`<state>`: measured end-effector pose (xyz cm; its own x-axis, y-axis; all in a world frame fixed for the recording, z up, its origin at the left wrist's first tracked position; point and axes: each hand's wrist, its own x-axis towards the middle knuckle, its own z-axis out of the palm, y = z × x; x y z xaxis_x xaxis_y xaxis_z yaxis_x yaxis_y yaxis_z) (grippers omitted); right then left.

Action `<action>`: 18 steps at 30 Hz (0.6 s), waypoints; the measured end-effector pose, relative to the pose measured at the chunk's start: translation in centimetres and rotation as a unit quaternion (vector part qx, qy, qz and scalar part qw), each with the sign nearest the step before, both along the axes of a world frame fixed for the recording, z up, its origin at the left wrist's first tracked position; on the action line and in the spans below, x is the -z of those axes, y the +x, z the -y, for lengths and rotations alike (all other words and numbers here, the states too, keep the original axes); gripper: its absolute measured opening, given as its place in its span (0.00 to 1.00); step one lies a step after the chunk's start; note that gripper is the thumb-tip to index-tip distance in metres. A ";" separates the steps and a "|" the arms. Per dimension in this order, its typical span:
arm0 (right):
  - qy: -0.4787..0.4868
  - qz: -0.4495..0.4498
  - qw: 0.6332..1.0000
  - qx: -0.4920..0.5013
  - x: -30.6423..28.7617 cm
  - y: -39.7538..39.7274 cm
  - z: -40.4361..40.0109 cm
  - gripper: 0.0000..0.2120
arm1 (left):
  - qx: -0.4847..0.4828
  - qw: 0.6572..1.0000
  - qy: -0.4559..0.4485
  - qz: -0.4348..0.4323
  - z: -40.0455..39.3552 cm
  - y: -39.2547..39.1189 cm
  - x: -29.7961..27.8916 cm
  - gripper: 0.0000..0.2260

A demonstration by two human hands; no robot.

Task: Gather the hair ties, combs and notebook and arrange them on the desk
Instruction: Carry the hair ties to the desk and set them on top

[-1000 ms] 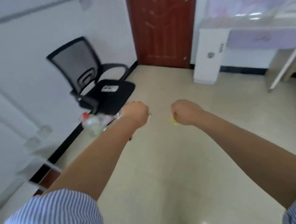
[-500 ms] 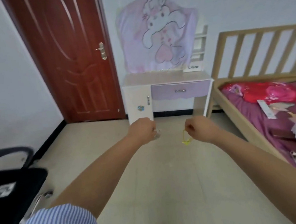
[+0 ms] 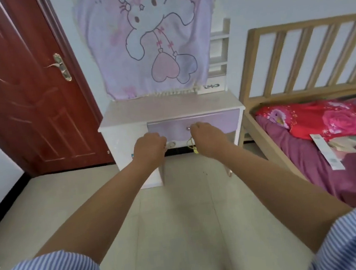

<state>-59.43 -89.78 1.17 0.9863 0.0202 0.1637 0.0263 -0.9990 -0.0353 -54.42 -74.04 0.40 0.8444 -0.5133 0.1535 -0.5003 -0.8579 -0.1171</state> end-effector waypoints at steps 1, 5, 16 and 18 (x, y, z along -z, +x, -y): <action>-0.010 -0.004 1.000 -0.009 0.5 2.8 1.1 0.18 | -0.012 1.000 0.008 -0.003 1.1 2.4 0.2 0.09; -0.010 -0.030 0.998 -0.056 2.1 14.2 4.2 0.15 | -0.070 0.997 0.026 -0.012 2.9 11.9 1.5 0.09; -0.076 -0.074 0.965 -0.240 6.8 43.2 -1.3 0.14 | -0.205 0.975 0.039 -0.074 -5.6 36.8 4.9 0.12; -0.071 -0.092 0.960 -0.253 7.2 47.9 -2.1 0.12 | -0.216 0.972 0.013 -0.096 -6.6 41.7 5.4 0.14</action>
<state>-11.55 -87.69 -6.07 0.8560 0.5144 -0.0518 0.5167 -0.8546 0.0507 -12.72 -67.47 -5.01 0.9937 -0.1062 -0.0364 -0.1089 -0.9907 -0.0821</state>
